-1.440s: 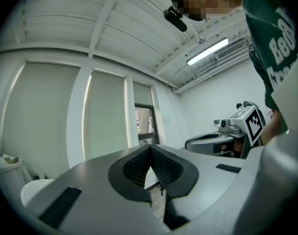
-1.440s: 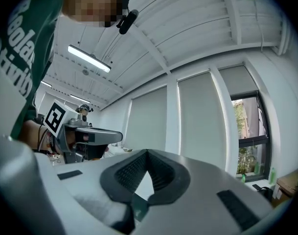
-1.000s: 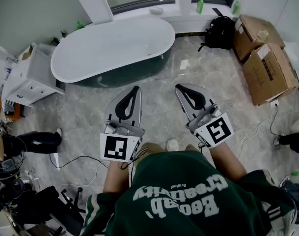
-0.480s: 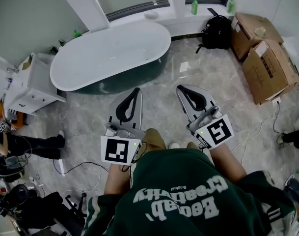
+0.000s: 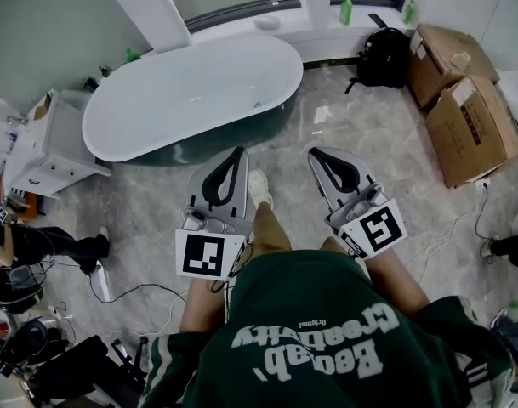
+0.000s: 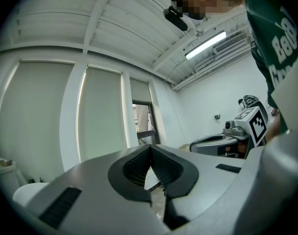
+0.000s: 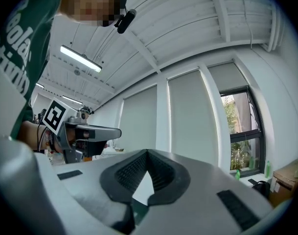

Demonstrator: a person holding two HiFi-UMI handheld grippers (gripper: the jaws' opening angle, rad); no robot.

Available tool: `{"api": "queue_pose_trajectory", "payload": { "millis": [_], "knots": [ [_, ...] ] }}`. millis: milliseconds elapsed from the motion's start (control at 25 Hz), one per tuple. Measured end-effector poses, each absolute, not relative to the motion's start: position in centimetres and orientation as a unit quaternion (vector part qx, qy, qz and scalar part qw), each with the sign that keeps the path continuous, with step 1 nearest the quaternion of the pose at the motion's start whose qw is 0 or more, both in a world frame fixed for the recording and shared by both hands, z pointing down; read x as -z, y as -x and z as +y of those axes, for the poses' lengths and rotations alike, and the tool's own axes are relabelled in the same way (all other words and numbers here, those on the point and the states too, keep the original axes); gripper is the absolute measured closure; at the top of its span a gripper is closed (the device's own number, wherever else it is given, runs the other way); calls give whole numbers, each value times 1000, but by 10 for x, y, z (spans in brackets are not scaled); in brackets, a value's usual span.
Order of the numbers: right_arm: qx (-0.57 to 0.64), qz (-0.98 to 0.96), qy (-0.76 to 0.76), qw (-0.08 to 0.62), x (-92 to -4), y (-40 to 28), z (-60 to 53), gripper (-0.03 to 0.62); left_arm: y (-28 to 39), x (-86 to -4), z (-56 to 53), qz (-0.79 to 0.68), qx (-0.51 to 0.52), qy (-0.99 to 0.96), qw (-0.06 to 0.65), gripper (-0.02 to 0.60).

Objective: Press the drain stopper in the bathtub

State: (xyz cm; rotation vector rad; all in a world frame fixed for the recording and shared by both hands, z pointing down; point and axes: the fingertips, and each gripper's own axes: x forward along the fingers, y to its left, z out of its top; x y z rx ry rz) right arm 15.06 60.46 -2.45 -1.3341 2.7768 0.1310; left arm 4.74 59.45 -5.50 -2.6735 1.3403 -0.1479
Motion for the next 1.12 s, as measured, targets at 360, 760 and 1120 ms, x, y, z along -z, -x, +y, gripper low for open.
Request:
{"api": "queue_pose_trajectory", "payload": {
  "millis": [360, 760, 1120],
  "knots": [
    [-40, 892, 451, 1, 1, -128, 468, 585, -25, 32, 432, 430, 37, 900, 57, 580],
    [0, 874, 486, -14, 1, -88, 266, 585, 9, 38, 222, 394, 75, 913, 78, 580],
    [28, 860, 508, -44, -12, -70, 158, 585, 19, 20, 111, 352, 100, 926, 95, 580]
  ]
}}
